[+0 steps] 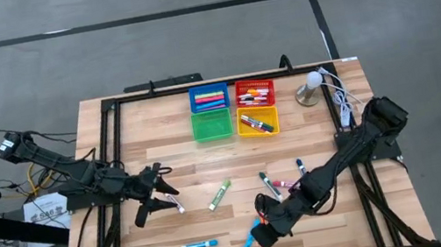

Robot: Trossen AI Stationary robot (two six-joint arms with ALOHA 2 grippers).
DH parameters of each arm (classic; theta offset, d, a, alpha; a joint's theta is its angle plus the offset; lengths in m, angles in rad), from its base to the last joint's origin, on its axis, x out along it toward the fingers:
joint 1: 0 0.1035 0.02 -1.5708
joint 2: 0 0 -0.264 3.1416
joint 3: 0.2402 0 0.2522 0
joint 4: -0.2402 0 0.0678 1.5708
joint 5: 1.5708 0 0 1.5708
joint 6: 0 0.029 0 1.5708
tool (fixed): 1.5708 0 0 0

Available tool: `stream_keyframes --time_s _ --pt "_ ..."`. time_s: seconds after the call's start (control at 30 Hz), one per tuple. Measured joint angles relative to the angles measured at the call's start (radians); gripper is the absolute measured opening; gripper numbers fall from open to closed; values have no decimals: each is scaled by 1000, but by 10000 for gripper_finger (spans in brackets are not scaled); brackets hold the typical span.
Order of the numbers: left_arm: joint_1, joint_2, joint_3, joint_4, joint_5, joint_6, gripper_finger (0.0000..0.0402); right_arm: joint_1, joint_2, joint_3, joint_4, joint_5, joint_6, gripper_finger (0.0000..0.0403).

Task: Pick & Place Markers
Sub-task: Put the orange highlighter into the blue bin

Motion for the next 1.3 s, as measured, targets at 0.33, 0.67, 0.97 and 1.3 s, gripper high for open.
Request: stream_keyframes --time_s 0.33,0.67,0.97,1.3 --pt "0 0 0 0 0 27 176 26 31 0 -27 28 166 67" --pt "0 0 0 0 -1 31 176 33 44 -1 -56 -16 197 67" --pt "0 0 0 0 -1 31 176 33 44 -1 -73 -24 197 119" --pt "0 0 0 0 -1 31 176 32 47 -1 -141 24 190 236"
